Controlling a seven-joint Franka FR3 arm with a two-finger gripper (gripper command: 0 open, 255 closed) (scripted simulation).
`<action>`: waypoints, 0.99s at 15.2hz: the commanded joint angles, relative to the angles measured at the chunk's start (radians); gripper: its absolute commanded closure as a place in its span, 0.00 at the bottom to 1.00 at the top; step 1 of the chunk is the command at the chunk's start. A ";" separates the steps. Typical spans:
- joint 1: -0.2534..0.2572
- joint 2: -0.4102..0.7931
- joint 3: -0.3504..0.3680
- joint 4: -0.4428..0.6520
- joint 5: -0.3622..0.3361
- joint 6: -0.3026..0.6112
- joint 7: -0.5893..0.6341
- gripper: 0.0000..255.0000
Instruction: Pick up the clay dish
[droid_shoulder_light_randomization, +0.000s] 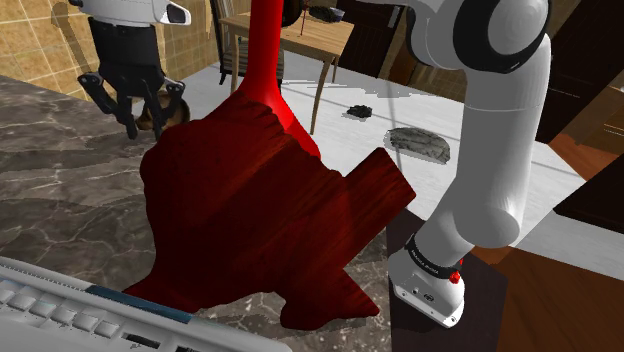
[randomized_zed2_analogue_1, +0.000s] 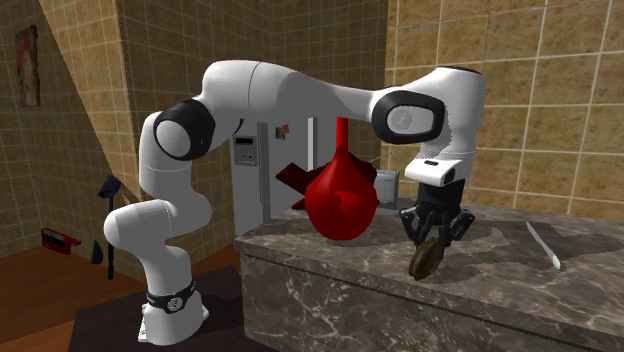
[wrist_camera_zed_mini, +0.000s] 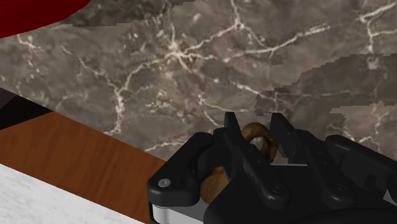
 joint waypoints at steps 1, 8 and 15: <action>0.004 0.001 0.001 0.022 0.000 -0.020 0.001 1.00; 0.026 0.016 0.002 0.140 -0.007 -0.123 0.008 1.00; 0.058 0.045 0.000 0.272 -0.022 -0.224 0.016 1.00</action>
